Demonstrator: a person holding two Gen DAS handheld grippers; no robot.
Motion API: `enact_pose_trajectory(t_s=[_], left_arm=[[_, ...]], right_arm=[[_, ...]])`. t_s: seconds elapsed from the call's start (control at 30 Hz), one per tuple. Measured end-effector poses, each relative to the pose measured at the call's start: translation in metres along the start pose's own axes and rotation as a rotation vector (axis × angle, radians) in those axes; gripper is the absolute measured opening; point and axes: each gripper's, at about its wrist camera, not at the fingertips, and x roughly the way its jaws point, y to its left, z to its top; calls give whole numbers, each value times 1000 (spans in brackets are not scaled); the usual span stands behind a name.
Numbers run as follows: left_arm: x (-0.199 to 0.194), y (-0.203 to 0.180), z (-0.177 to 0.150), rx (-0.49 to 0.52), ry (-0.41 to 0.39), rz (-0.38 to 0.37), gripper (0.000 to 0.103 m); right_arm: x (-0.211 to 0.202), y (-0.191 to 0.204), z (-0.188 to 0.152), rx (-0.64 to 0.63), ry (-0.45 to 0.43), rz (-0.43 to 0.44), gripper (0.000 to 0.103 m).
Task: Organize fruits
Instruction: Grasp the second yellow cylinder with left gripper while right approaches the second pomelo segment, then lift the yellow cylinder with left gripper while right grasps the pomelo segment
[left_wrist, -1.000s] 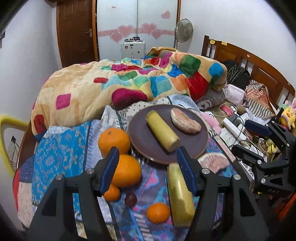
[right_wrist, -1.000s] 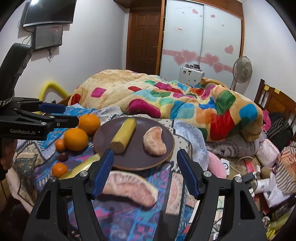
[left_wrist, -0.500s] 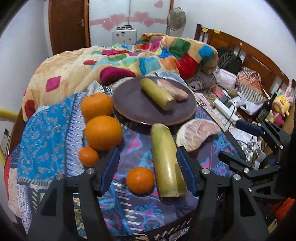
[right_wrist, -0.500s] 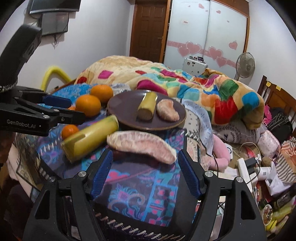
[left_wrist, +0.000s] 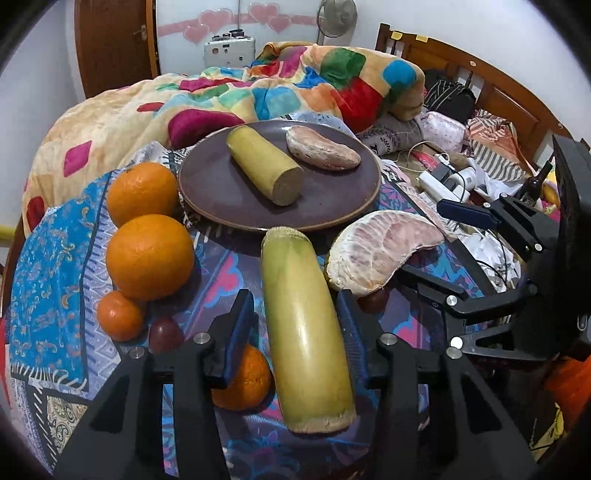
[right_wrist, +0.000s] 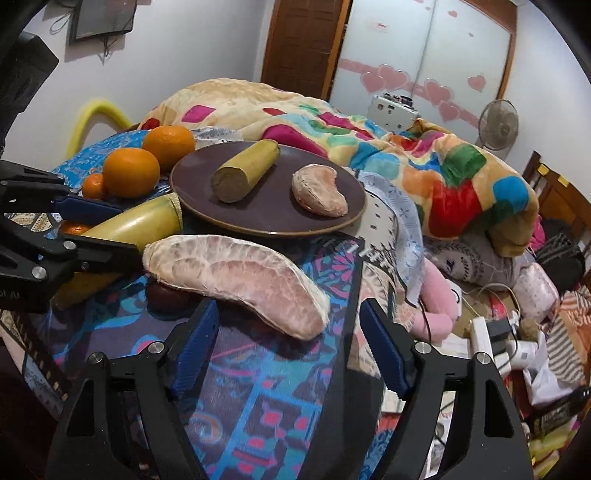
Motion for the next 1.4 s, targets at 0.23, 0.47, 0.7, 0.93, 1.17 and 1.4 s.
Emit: enact_pose_trajectory(t_s=[0.23, 0.47, 0.7, 0.93, 1.17, 1.4], left_arm=[[9, 4, 3, -18, 9, -11, 46], [12, 9, 6, -59, 8, -37, 42], [-6, 11, 5, -88, -33, -73, 38], [-43, 5, -1, -56, -114, -65, 37], [-65, 2, -13, -28, -162, -64, 37], [-73, 1, -19, -19, -181, -70, 37]], right_arm=[[0, 3, -4, -30, -19, 17, 50], [-16, -1, -13, -8, -25, 37, 33], [-35, -8, -27, 34, 7, 25, 31], [-54, -5, -39, 37, 52, 35, 34], [-41, -2, -29, 1, 44, 67, 55], [-12, -3, -12, -6, 63, 111, 57]])
